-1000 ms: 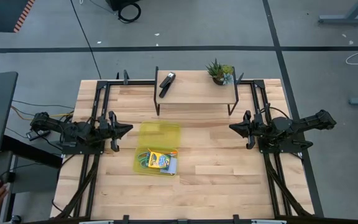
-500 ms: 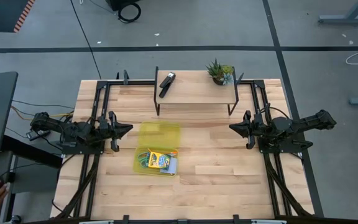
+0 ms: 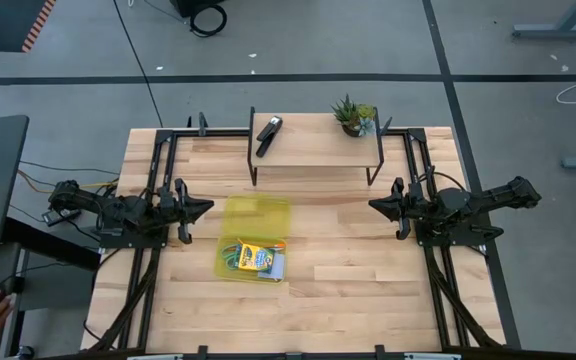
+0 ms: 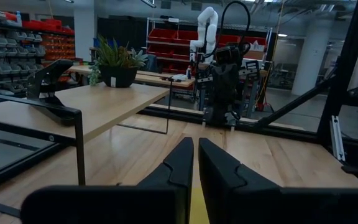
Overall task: Pack school essentials
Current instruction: Return to Home Position
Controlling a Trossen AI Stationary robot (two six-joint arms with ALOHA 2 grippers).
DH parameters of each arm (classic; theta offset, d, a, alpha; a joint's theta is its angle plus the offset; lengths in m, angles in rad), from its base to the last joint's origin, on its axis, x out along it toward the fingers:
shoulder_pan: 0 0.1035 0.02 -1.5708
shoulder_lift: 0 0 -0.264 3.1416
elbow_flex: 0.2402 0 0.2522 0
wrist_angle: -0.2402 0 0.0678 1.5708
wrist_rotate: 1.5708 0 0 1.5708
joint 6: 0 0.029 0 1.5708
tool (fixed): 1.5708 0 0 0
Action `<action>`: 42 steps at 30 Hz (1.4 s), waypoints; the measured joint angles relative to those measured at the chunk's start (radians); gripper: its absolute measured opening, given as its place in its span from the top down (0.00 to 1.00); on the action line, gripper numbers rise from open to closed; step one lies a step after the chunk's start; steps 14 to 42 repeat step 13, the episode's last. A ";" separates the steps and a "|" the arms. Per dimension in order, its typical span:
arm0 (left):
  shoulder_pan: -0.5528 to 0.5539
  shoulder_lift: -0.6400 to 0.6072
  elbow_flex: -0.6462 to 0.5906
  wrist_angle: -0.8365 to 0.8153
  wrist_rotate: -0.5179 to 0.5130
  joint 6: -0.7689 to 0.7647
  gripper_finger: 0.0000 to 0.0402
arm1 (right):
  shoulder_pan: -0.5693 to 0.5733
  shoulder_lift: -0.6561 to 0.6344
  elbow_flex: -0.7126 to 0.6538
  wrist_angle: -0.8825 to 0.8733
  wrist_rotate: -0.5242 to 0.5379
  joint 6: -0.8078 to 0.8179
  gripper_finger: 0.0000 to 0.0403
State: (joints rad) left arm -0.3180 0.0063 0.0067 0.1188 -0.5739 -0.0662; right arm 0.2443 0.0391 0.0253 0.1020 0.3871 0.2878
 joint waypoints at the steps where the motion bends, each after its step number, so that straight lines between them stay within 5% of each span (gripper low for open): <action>1: 0.000 0.000 0.000 0.000 0.000 0.000 0.91 | 0.000 0.000 0.000 0.000 0.000 0.000 0.98; 42: 0.000 0.000 0.000 0.000 0.000 0.000 0.94 | 0.000 0.000 0.000 0.000 0.000 0.000 0.98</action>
